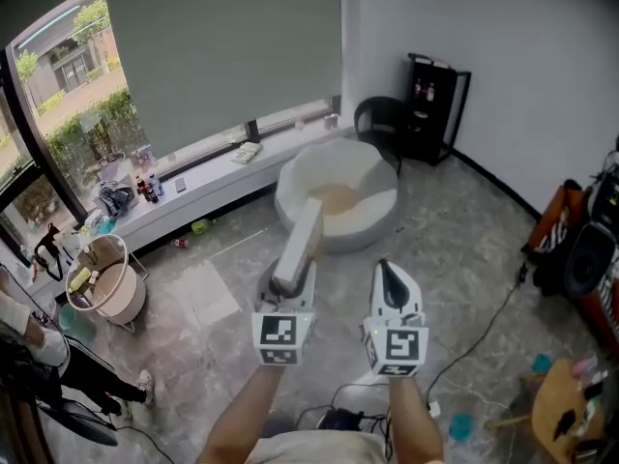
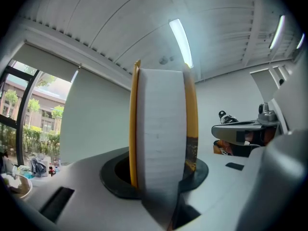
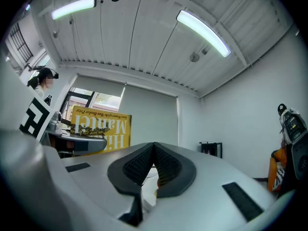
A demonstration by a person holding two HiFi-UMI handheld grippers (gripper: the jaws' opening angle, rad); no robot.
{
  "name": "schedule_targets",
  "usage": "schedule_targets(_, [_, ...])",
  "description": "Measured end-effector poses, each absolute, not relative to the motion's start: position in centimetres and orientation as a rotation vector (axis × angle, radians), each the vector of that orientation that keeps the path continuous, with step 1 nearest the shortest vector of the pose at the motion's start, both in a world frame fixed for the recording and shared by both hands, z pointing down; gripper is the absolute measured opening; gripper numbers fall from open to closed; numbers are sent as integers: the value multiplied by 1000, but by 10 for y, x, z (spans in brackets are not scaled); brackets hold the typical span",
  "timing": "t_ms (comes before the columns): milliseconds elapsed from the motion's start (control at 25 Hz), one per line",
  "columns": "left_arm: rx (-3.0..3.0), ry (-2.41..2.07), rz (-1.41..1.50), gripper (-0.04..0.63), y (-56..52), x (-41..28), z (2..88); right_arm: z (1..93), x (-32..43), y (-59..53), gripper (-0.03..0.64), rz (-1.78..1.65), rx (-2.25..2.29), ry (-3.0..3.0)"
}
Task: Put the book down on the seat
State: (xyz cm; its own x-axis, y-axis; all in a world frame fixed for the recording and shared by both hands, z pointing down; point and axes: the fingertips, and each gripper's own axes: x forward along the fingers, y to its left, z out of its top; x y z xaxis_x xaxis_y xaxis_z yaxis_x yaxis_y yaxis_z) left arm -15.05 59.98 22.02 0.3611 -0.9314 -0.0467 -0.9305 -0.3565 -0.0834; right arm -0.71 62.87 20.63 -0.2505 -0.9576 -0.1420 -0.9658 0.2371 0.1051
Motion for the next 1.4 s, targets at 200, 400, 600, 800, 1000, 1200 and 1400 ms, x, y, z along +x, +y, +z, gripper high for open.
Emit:
schedule_targets(200, [-2510, 1741, -27, 147, 588, -145, 227, 210, -5, 616, 2, 264, -1892, 2439])
schedule_targets(400, [-2511, 1759, -25, 148, 563, -142, 234, 221, -2, 590, 2, 261, -1869, 2460])
schedule_targets(600, [-2530, 1753, -3, 148, 528, -151, 243, 231, -13, 554, 2, 243, -1886, 2472])
schedule_targets(800, [-2557, 1736, 27, 147, 477, -161, 248, 237, -26, 504, 2, 231, -1919, 2482])
schedule_targets(1000, [-2583, 1707, 37, 148, 417, -182, 249, 230, -49, 444, 2, 245, -1934, 2459])
schedule_targets(1200, [-2601, 1659, 25, 149, 362, -201, 247, 222, -65, 385, 2, 243, -2001, 2401])
schedule_targets(1400, [-2607, 1645, 35, 147, 315, -220, 245, 220, -76, 344, 2, 259, -2054, 2349])
